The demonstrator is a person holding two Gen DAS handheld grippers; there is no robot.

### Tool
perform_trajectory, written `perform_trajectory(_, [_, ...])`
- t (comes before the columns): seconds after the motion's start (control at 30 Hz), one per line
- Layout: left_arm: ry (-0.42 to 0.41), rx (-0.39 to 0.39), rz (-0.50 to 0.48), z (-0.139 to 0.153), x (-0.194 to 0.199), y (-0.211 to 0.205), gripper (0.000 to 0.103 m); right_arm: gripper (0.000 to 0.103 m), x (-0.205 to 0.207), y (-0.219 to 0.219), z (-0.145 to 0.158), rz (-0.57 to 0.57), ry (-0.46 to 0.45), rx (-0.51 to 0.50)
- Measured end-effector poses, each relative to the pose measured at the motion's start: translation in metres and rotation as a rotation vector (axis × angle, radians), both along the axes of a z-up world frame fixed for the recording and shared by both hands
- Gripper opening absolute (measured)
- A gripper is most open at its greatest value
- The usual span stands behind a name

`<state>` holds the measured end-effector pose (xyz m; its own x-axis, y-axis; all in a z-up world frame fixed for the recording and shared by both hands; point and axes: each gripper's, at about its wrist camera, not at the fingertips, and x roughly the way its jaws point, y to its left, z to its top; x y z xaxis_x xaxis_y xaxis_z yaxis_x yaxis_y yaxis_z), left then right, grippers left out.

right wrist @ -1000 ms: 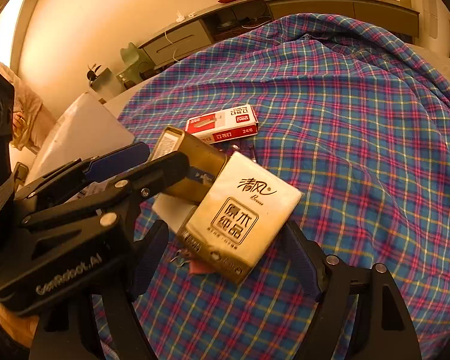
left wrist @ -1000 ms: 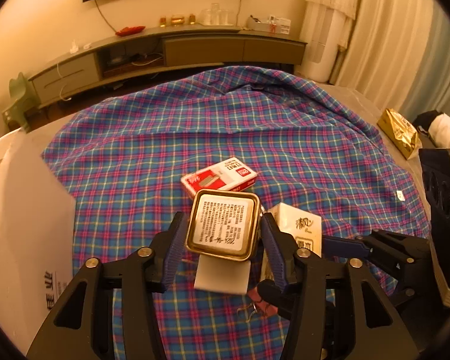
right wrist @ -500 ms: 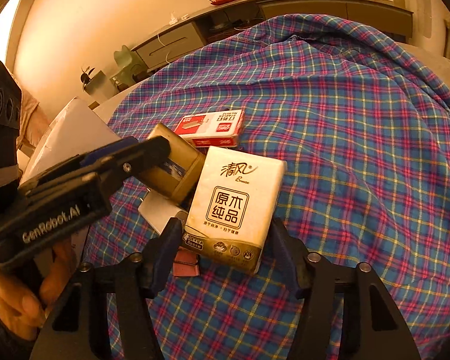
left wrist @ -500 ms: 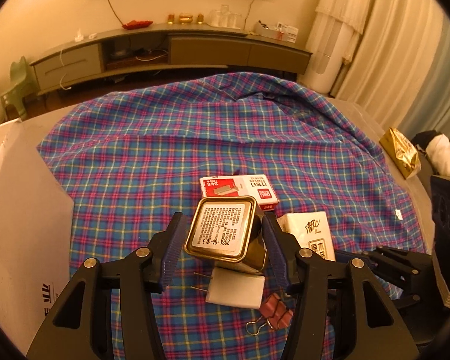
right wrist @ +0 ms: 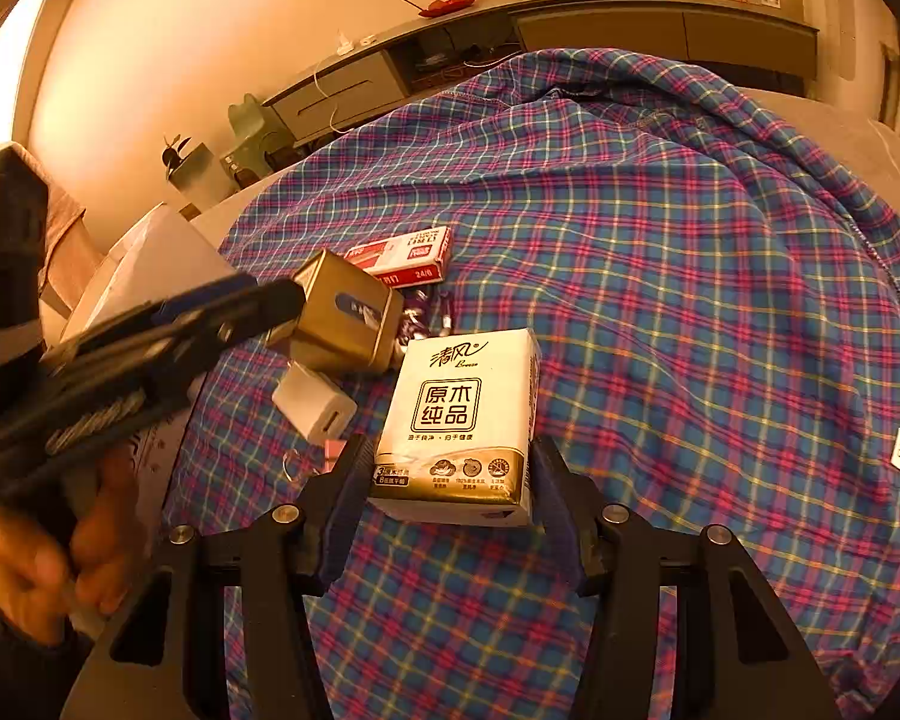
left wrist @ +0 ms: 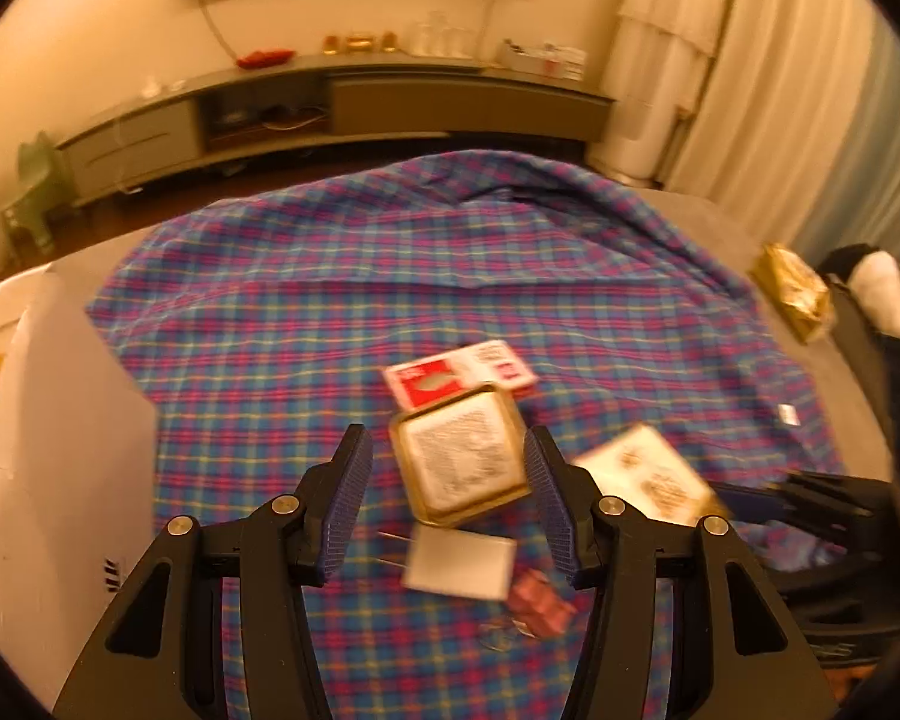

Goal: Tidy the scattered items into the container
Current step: 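Grasp the gold metal tin with the left gripper while the right grasps the tissue pack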

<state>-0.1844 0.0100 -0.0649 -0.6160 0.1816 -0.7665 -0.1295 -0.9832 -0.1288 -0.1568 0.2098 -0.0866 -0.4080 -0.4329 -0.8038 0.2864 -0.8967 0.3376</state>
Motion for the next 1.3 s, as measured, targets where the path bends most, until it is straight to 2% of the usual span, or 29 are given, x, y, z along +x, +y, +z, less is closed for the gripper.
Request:
perform_trajectory(0.17, [-0.017, 0.146, 0.04, -0.011, -0.008, -0.018, 0.061, 0.055, 0.007, -0.003, -0.004, 0.04, 0.004, 0.027])
perform_trajectory(0.33, [-0.022, 0.183, 0.018, -0.013, -0.009, -0.01, 0.062, 0.055, 0.007, -0.003, -0.006, 0.047, 0.004, 0.031])
perform_trajectory(0.5, [-0.041, 0.132, 0.051, -0.003, -0.011, 0.005, 0.063, 0.055, 0.007, -0.006, -0.008, 0.052, 0.002, 0.034])
perform_trajectory(0.6, [-0.031, 0.076, 0.061, 0.001, -0.011, 0.014, 0.063, 0.055, 0.008, -0.009, -0.008, 0.06, 0.003, 0.035])
perform_trajectory(0.67, [-0.063, 0.026, 0.076, -0.006, -0.014, 0.018, 0.063, 0.055, 0.008, -0.01, -0.008, 0.065, 0.005, 0.039])
perform_trajectory(0.77, [-0.119, 0.019, 0.107, -0.025, -0.019, 0.016, 0.063, 0.054, 0.01, -0.012, -0.008, 0.07, 0.019, 0.051])
perform_trajectory(0.8, [-0.134, 0.023, 0.117, -0.031, -0.02, 0.013, 0.062, 0.052, 0.01, -0.013, -0.006, 0.071, 0.028, 0.059])
perform_trajectory(0.87, [-0.139, 0.054, 0.123, -0.038, -0.021, 0.008, 0.058, 0.03, 0.011, -0.013, -0.003, 0.073, 0.043, 0.069])
perform_trajectory(0.9, [-0.136, 0.063, 0.125, -0.037, -0.021, 0.006, 0.053, 0.029, 0.012, -0.013, -0.001, 0.076, 0.047, 0.065])
perform_trajectory(1.07, [-0.11, 0.072, 0.12, -0.03, -0.016, 0.007, 0.052, 0.026, 0.013, -0.013, 0.001, 0.094, 0.05, 0.054])
perform_trajectory(1.17, [-0.108, 0.069, 0.116, -0.025, -0.013, 0.013, 0.052, 0.031, 0.012, -0.013, -0.001, 0.095, 0.046, 0.036])
perform_trajectory(1.23, [-0.111, 0.065, 0.125, -0.025, -0.012, 0.014, 0.052, 0.058, 0.01, -0.017, -0.002, 0.101, 0.044, 0.032])
perform_trajectory(1.3, [-0.114, 0.068, 0.145, -0.024, -0.01, 0.011, 0.052, 0.065, 0.008, -0.026, -0.002, 0.107, 0.064, 0.05])
